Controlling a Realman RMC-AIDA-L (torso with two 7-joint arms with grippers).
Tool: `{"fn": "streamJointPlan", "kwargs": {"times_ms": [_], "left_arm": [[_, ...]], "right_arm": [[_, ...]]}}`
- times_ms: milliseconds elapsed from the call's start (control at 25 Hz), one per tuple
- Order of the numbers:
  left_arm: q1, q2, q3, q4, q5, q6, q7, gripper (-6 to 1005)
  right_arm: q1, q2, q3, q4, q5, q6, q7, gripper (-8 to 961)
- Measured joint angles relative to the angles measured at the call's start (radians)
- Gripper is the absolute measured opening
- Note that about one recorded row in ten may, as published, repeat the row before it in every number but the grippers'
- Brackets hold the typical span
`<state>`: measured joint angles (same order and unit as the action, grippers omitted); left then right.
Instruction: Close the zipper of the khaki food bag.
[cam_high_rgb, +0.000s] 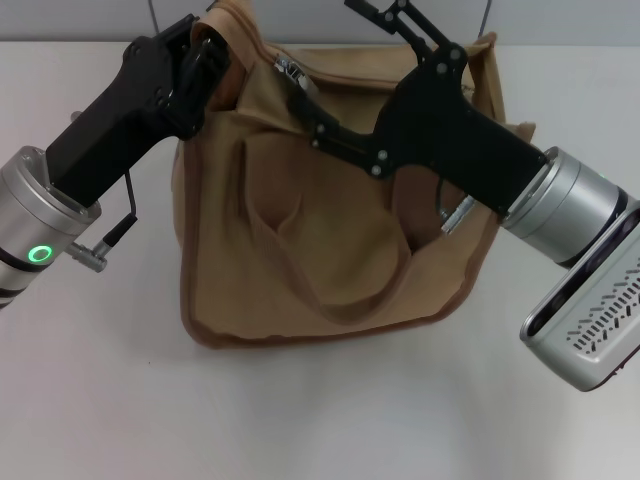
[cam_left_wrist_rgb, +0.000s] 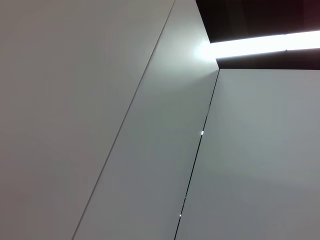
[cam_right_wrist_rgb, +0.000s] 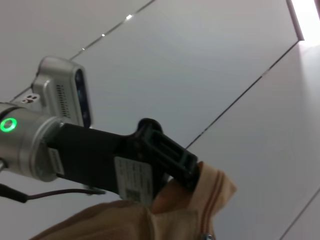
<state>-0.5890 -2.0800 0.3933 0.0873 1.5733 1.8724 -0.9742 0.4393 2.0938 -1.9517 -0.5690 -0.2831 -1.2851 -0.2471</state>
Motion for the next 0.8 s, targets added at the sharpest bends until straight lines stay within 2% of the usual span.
{"fn": "streamJointPlan", "kwargs": {"times_ms": [320,520,680,800], "left_arm": [[0.000,0.000,-0.001,-0.001,0.000,0.000,0.000,32],[0.003,0.000,-0.001,-0.001,0.000,0.001,-0.001,31],[0.005,0.000,-0.001,-0.001,0.000,0.001,-0.001,31],[0.006,0.000,-0.001,-0.002,0.001,0.001,-0.001,31]], "right_arm": [[0.008,0.000,-0.069,-0.012,0.099,0.044,-0.022,831],[-0.006,0.000,-0.118,-0.010,0.111,-0.023,-0.007,829],[-0.032,0.000,-0.115,-0.001,0.114,-0.099,0.163,828],[-0.045,-0.006,-0.070,0.008,0.096,-0.169,0.397,827]]}}
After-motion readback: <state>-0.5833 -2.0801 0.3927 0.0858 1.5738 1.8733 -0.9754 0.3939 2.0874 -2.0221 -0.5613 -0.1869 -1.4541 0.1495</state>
